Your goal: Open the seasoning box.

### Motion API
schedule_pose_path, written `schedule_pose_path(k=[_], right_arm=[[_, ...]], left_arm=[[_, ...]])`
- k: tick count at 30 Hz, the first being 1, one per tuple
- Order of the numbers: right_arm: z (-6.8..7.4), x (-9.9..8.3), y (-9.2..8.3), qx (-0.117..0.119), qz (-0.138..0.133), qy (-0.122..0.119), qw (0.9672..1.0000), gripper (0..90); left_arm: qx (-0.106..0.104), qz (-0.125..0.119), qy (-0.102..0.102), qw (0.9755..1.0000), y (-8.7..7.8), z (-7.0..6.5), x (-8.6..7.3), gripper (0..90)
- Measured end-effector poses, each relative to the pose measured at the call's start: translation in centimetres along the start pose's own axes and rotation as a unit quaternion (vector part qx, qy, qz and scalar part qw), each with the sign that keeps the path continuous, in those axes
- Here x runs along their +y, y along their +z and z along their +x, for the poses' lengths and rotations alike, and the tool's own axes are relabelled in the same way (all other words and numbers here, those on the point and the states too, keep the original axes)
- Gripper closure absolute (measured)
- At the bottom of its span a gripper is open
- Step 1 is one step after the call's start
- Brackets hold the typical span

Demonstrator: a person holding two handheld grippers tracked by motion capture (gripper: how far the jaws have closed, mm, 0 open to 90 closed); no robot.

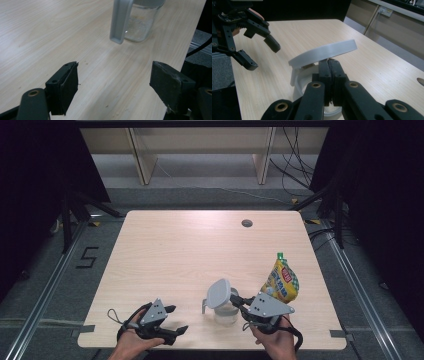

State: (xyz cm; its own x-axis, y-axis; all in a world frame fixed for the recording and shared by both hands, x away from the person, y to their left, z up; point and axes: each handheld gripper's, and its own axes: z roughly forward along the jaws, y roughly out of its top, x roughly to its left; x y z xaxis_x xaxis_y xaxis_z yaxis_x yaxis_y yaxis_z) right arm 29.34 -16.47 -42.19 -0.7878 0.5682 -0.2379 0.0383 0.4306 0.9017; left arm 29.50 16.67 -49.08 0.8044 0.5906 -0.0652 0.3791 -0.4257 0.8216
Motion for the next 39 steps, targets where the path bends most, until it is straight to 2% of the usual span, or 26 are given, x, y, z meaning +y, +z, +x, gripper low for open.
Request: schedule_pose_path(k=[1,2,3,4,5,6,7,8,9,10,15,17,19,20,22,23,25,30,32,33,34,35,36,37,38,39], right_arm=[[0.2,0.1,0.0,0.005,0.005,0.009,0.9999,89.6],[0.3,0.3,0.1,0.004,0.0,0.007,1.0,89.6],[0.3,0.3,0.1,0.004,0.0,0.007,1.0,89.6],[0.4,0.4,0.1,0.008,0.003,0.011,0.9999,89.6],[0.3,0.5,0.2,0.005,-0.003,-0.007,1.0,89.6],[0.6,0.7,0.4,0.012,-0.002,0.003,0.9999,89.6],[0.6,0.7,0.4,0.012,-0.002,0.003,0.9999,89.6],[0.7,0.8,0.5,0.013,-0.004,0.0,0.9999,89.6],[0.9,1.0,0.5,0.017,-0.002,-0.002,0.9998,89.6],[1.0,1.0,0.6,0.021,-0.003,0.001,0.9998,89.6],[1.5,1.4,0.9,0.03,-0.006,-0.006,0.9995,89.6],[1.9,1.6,1.2,0.036,-0.01,-0.007,0.9993,89.6],[2.0,1.6,1.3,0.039,-0.011,-0.005,0.9992,89.6],[2.2,1.7,1.4,0.043,-0.009,-0.007,0.999,89.5],[2.2,1.7,1.5,0.043,-0.011,-0.009,0.999,89.0],[2.2,1.7,1.5,0.044,-0.009,-0.01,0.9989,88.5],[2.0,1.4,1.1,0.044,-0.012,-0.001,0.9989,87.0],[1.7,0.5,0.3,0.036,-0.011,0.015,0.9992,83.7],[1.4,-0.3,-0.8,0.024,-0.01,0.033,0.9991,81.0],[1.4,-0.3,-0.8,0.024,-0.01,0.033,0.9991,81.0],[1.2,-0.6,-1.1,0.026,-0.009,0.034,0.999,79.9],[1.0,-1.0,-1.5,0.018,-0.008,0.039,0.999,78.2],[0.9,-1.2,-1.8,0.016,-0.002,0.045,0.9989,77.4],[0.8,-1.7,-2.1,0.013,-0.002,0.051,0.9986,76.4],[0.7,-2.0,-2.5,0.011,0.001,0.055,0.9984,74.7],[0.6,-2.5,-2.8,0.005,0.0,0.062,0.9981,72.4]], left_arm=[[0.002,0.003,0.001,1.0,-0.3,0.1,-0.1,22.0],[0.007,0.0,0.01,0.9999,-0.6,0.3,-0.4,22.0],[0.007,0.0,0.01,0.9999,-0.6,0.3,-0.4,22.0],[0.01,0.0,-0.001,1.0,-0.7,0.2,-0.6,22.0],[0.012,0.007,0.002,0.9999,-0.8,0.3,-0.6,22.0],[0.01,-0.003,-0.002,0.9999,-0.6,0.3,-0.8,22.0],[0.01,-0.003,-0.002,0.9999,-0.6,0.3,-0.8,22.0],[0.013,0.014,0.008,0.9998,-0.7,0.4,-0.7,22.0],[0.012,0.005,0.0,0.9999,-0.6,0.2,-0.8,22.1],[0.007,0.014,0.004,0.9999,-0.5,0.2,-0.7,22.0],[0.011,0.008,-0.001,0.9999,-0.3,0.3,-0.9,22.0],[0.017,0.015,0.006,0.9997,-0.3,0.4,-0.9,22.0],[0.012,0.013,0.002,0.9999,-0.2,0.3,-0.9,22.0],[0.012,0.018,0.011,0.9997,-0.2,0.4,-0.9,22.0],[0.011,0.019,0.014,0.9997,-0.3,0.4,-0.9,22.0],[0.018,0.02,0.017,0.9995,-0.3,0.5,-0.9,22.0],[0.015,0.006,0.0,0.9999,-0.3,0.3,-0.9,22.0],[0.018,0.01,0.002,0.9998,-0.3,0.3,-0.9,22.0],[0.017,0.012,0.008,0.9998,-0.4,0.3,-0.8,21.9],[0.017,0.012,0.008,0.9998,-0.4,0.3,-0.8,21.9],[0.023,0.012,0.014,0.9995,-0.5,0.4,-0.8,21.9],[0.03,0.009,0.011,0.9995,-0.5,0.3,-0.8,21.9],[0.03,0.006,0.022,0.9993,-0.5,0.5,-0.7,21.9],[0.024,-0.005,0.01,0.9996,-0.4,0.4,-0.7,21.9],[0.027,-0.006,-0.004,0.9996,-0.4,0.3,-0.8,21.9],[0.03,0.004,0.003,0.9995,-0.6,0.5,-0.8,21.9]])
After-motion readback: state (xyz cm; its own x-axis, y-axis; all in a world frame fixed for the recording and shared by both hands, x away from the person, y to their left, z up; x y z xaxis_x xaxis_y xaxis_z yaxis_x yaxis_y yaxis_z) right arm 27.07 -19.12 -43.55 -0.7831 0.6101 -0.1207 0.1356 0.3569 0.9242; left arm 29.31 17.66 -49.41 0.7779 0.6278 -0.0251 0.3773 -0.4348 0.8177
